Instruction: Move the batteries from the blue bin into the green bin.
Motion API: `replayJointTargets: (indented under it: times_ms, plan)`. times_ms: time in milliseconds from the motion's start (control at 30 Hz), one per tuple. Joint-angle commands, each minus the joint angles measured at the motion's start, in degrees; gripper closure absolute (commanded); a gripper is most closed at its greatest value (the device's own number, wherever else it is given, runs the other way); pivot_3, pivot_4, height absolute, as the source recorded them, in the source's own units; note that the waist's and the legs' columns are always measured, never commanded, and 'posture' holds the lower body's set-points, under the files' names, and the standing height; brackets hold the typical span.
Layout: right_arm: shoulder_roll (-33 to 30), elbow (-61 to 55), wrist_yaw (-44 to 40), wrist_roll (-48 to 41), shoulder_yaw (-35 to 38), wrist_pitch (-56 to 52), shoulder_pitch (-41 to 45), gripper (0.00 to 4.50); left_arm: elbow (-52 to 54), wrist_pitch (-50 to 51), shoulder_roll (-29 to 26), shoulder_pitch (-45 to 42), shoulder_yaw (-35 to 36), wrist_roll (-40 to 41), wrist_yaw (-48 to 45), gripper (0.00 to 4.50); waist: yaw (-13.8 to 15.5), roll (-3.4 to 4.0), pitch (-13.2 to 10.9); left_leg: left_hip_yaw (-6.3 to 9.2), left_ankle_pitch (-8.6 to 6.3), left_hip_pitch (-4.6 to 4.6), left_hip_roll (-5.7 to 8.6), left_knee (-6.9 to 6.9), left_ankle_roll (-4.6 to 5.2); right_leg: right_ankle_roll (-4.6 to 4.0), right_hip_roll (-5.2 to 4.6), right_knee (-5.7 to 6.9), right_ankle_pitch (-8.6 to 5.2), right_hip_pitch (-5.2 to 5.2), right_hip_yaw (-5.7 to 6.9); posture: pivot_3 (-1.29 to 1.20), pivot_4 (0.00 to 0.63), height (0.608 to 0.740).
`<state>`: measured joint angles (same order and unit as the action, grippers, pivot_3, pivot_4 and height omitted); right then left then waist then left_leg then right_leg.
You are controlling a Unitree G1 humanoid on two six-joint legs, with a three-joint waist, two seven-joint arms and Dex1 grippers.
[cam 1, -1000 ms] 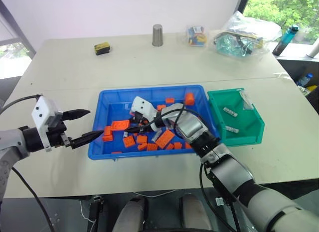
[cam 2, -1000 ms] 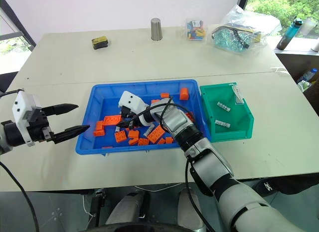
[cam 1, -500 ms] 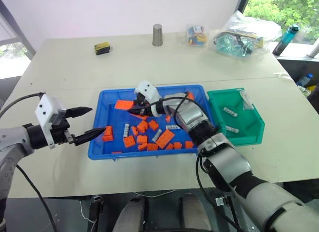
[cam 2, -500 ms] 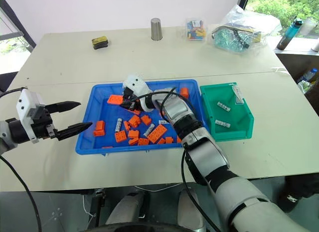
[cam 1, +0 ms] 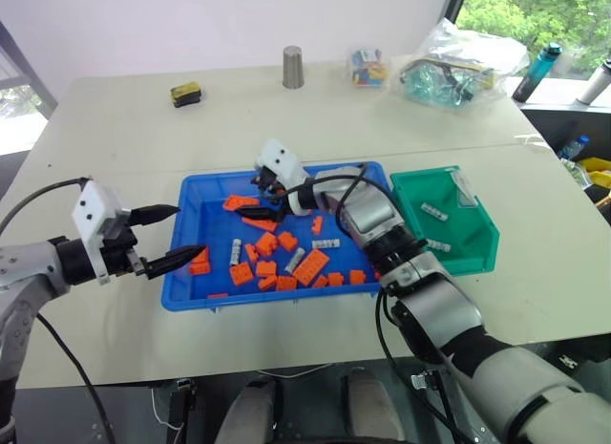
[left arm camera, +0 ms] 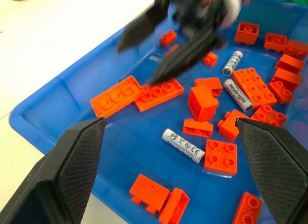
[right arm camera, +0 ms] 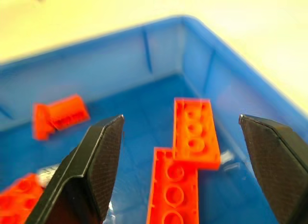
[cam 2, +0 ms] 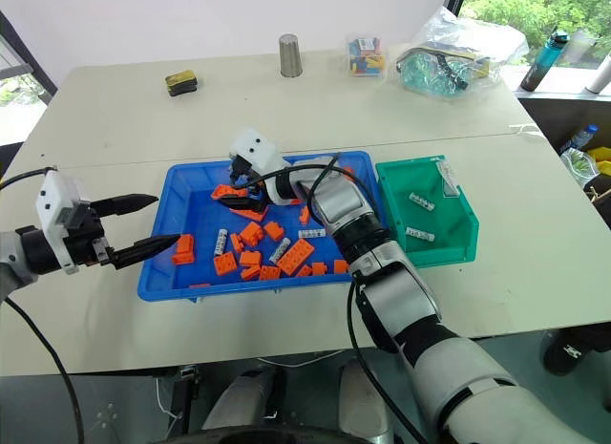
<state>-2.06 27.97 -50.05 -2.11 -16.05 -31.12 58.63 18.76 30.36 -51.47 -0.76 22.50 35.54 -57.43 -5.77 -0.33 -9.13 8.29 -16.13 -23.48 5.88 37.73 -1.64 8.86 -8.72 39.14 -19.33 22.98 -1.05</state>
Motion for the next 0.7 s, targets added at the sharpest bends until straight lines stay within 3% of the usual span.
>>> replayJointTargets:
  times_ms: [33,167,700]
  plan:
    - [-0.42,-11.84,-1.71,-2.31,-4.04,-14.94,-2.58,0.6,1.49,-1.49,-0.71,0.96,1.93,0.26,-1.21,0.0,0.07,0.0,0.0,0.0,0.0,0.0,0.0,-0.04,0.0,0.0,0.0,0.0,0.0,0.02,-0.01,0.0,0.15,0.727]
    - [0.17,-16.13,-2.55,-4.36,-8.0,-23.87,-5.36,0.6,0.67,-1.32,-1.66,0.42,2.5,0.72,-2.4,0.0,0.21,0.0,0.0,-0.01,0.0,0.0,0.01,-0.04,0.0,0.0,-0.02,-0.01,0.0,0.03,-0.04,0.0,0.15,0.727]
    - [4.6,-2.35,3.45,-2.56,-10.21,-19.34,-3.49,0.6,1.44,-0.66,-2.07,-0.58,2.51,1.49,-3.28,0.0,0.21,-0.01,0.01,-0.01,0.01,0.01,0.04,-0.04,-0.02,0.0,-0.03,-0.01,0.0,0.04,-0.04,0.0,0.15,0.727]
